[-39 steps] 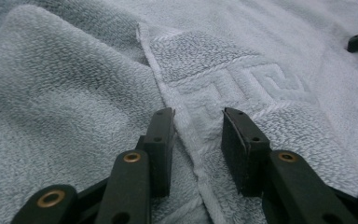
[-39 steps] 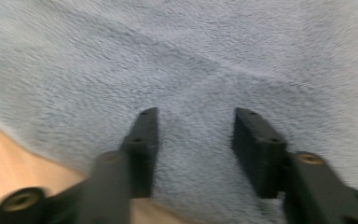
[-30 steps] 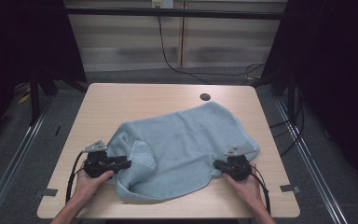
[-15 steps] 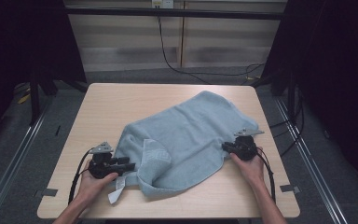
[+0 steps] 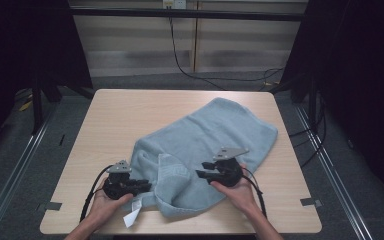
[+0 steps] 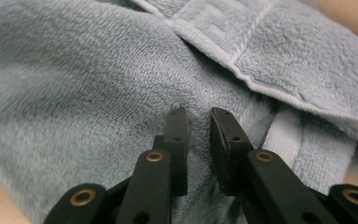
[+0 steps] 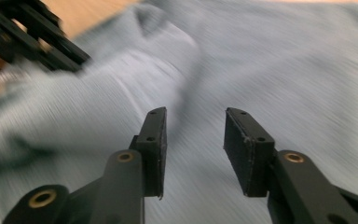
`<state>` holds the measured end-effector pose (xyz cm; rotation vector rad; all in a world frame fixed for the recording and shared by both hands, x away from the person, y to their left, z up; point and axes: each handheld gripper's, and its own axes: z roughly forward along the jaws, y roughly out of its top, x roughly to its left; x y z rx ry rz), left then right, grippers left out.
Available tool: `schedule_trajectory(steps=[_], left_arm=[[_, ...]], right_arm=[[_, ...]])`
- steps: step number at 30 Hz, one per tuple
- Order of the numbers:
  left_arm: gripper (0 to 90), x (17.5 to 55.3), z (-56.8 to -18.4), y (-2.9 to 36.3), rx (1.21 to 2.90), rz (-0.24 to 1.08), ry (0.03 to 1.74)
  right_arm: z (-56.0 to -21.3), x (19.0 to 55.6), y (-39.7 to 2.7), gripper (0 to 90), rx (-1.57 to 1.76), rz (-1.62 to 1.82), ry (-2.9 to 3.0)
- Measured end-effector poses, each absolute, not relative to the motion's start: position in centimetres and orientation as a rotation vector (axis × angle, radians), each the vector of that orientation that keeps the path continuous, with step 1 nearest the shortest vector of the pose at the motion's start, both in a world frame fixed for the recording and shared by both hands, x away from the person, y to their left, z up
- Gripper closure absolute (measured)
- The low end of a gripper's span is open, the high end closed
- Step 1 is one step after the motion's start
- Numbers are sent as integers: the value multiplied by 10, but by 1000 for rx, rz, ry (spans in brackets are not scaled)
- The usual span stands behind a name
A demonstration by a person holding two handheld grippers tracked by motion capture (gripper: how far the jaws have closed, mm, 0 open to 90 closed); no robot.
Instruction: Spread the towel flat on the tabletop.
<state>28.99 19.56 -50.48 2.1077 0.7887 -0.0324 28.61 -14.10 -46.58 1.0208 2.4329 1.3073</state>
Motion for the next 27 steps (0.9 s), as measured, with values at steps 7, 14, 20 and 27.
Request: schedule_trajectory(steps=[7,14,20,27], left_arm=[[755,290,-506,185,2115,-49,748],[745,290,-506,184,2129,-28,735],[780,291,-505,188,2136,-5,752],[796,290,-505,188,2132,-3,766]], right_arm=[[-479,301,-82,438,933,1305,2533],[-499,303,-67,503,904,1173,2561],[-479,294,-93,808,938,1279,2472],[-455,271,-159,808,992,1337,2363]])
